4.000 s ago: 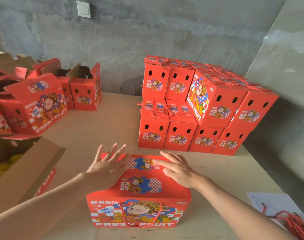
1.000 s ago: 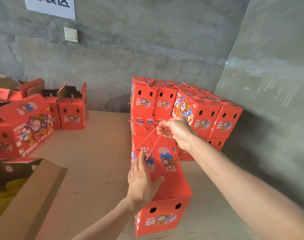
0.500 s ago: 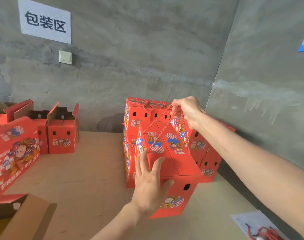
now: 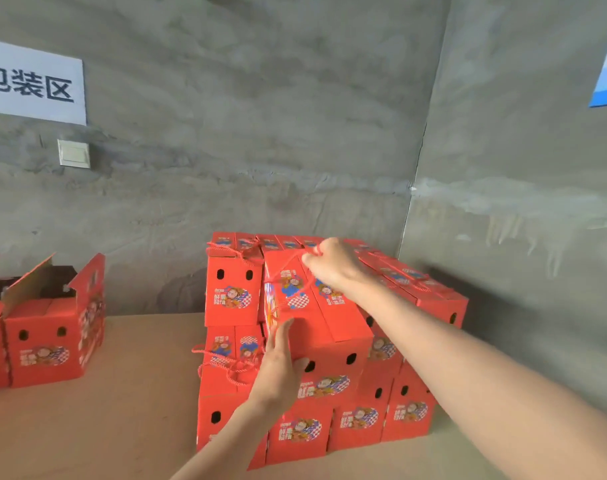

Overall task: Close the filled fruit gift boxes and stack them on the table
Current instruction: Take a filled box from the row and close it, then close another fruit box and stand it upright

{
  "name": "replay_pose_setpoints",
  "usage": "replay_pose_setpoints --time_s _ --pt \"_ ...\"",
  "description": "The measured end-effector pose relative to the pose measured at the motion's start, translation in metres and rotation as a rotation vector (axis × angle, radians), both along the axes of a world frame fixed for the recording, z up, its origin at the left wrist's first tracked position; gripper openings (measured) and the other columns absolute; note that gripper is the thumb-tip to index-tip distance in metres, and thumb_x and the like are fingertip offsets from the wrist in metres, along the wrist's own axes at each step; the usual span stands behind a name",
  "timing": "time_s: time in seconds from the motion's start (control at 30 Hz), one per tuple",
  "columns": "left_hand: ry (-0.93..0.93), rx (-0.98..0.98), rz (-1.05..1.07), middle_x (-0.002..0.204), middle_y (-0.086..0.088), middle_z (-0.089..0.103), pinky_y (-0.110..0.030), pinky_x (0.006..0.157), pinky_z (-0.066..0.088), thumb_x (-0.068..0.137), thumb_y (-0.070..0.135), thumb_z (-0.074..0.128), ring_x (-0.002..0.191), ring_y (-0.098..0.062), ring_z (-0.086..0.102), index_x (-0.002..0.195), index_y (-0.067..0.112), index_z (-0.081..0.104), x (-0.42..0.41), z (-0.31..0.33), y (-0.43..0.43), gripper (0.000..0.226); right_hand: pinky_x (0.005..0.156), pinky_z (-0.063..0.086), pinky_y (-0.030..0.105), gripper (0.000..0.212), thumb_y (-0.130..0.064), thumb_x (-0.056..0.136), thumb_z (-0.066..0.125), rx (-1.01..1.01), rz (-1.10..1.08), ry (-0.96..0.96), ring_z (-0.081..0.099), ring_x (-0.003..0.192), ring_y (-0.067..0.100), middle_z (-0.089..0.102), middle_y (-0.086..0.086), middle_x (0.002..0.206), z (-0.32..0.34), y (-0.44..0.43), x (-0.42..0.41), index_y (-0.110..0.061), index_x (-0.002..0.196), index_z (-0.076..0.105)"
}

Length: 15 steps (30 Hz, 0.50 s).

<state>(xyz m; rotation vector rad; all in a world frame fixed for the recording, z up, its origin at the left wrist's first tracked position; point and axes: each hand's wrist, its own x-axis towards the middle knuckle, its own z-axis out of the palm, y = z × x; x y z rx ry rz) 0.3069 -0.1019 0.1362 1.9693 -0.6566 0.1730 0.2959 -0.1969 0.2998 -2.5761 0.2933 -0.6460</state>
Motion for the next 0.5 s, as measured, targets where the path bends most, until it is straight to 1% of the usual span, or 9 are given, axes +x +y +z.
replay_pose_setpoints --time_s 0.03,0.07,0.1,0.13,0.2,0.27,0.37,0.43,0.5 --pt "-0.002 -0.029 0.023 0.153 -0.011 0.022 -0.034 0.106 0.036 0.092 0.003 0.051 0.136 -0.027 0.034 0.147 0.016 0.020 0.007 -0.005 -0.004 0.064 0.086 0.042 0.031 0.031 -0.027 0.093 0.051 -0.125 -0.038 0.071 0.057 0.105 0.028 0.060 0.020 0.110 -0.024 -0.010 0.002 0.001 0.105 0.058" --pt "-0.017 -0.055 0.060 0.151 -0.010 0.028 -0.037 0.107 0.035 0.092 0.001 0.048 0.133 -0.026 0.039 0.147 0.014 0.021 0.011 -0.010 -0.006 0.062 0.102 0.035 0.036 0.049 -0.029 0.094 0.050 -0.233 -0.046 0.131 0.043 0.127 0.032 0.045 0.022 0.136 -0.052 -0.019 0.002 0.003 0.130 0.043" --pt "-0.042 -0.057 0.097 0.148 -0.009 0.032 -0.034 0.107 0.035 0.092 0.000 0.047 0.131 -0.025 0.042 0.146 0.012 0.023 0.015 -0.016 -0.009 0.060 0.114 0.022 0.040 0.062 -0.029 0.095 0.047 -0.328 -0.008 0.150 0.023 0.140 0.034 0.022 0.020 0.152 -0.082 -0.026 0.001 -0.003 0.145 0.022" --pt "-0.065 -0.029 0.120 0.146 -0.009 0.036 -0.026 0.107 0.033 0.092 -0.001 0.046 0.131 -0.023 0.042 0.146 0.011 0.025 0.019 -0.024 -0.012 0.059 0.118 0.007 0.044 0.067 -0.027 0.097 0.043 -0.422 0.044 0.132 0.005 0.145 0.035 0.003 0.016 0.158 -0.108 -0.033 0.001 -0.013 0.151 0.005" --pt "-0.093 0.039 0.128 0.145 -0.008 0.040 -0.014 0.101 0.026 0.092 -0.001 0.044 0.133 -0.020 0.038 0.146 0.012 0.026 0.024 -0.036 -0.015 0.058 0.115 -0.011 0.049 0.074 -0.018 0.097 0.039 -0.581 0.091 0.091 -0.014 0.143 0.036 -0.016 0.011 0.157 -0.144 -0.044 0.004 -0.027 0.149 -0.014" --pt "-0.086 0.074 0.120 0.146 -0.006 0.040 -0.015 0.101 0.026 0.096 0.005 0.040 0.135 -0.017 0.036 0.149 0.016 0.022 0.030 -0.042 -0.018 0.057 0.112 -0.015 0.052 0.077 -0.016 0.098 0.038 -0.659 0.055 0.047 -0.013 0.143 0.039 -0.014 0.014 0.157 -0.154 -0.050 0.014 -0.027 0.147 -0.019" --pt "-0.039 0.101 0.090 0.151 -0.004 0.033 -0.018 0.106 0.023 0.097 0.005 0.039 0.140 -0.016 0.029 0.150 0.016 0.015 0.039 -0.038 -0.020 0.060 0.112 -0.010 0.056 0.072 -0.019 0.099 0.037 -0.676 0.006 0.032 -0.003 0.143 0.042 -0.005 0.021 0.156 -0.149 -0.049 0.031 -0.021 0.149 -0.014" --pt "0.008 0.115 0.088 0.149 -0.004 0.036 -0.026 0.110 0.029 0.096 0.007 0.041 0.137 -0.017 0.034 0.149 0.013 0.022 0.040 -0.035 -0.015 0.056 0.112 -0.008 0.058 0.067 -0.020 0.100 0.034 -0.676 -0.003 0.043 -0.001 0.142 0.044 -0.003 0.024 0.155 -0.149 -0.043 0.039 -0.019 0.149 -0.012" --pt "0.011 0.133 0.080 0.139 0.001 0.049 -0.026 0.103 0.039 0.095 0.010 0.045 0.127 -0.014 0.047 0.142 0.014 0.037 0.034 -0.037 0.000 0.048 0.111 -0.009 0.059 0.068 -0.018 0.100 0.033 -0.674 -0.012 0.050 -0.001 0.142 0.044 -0.003 0.025 0.155 -0.152 -0.041 0.043 -0.018 0.149 -0.012"
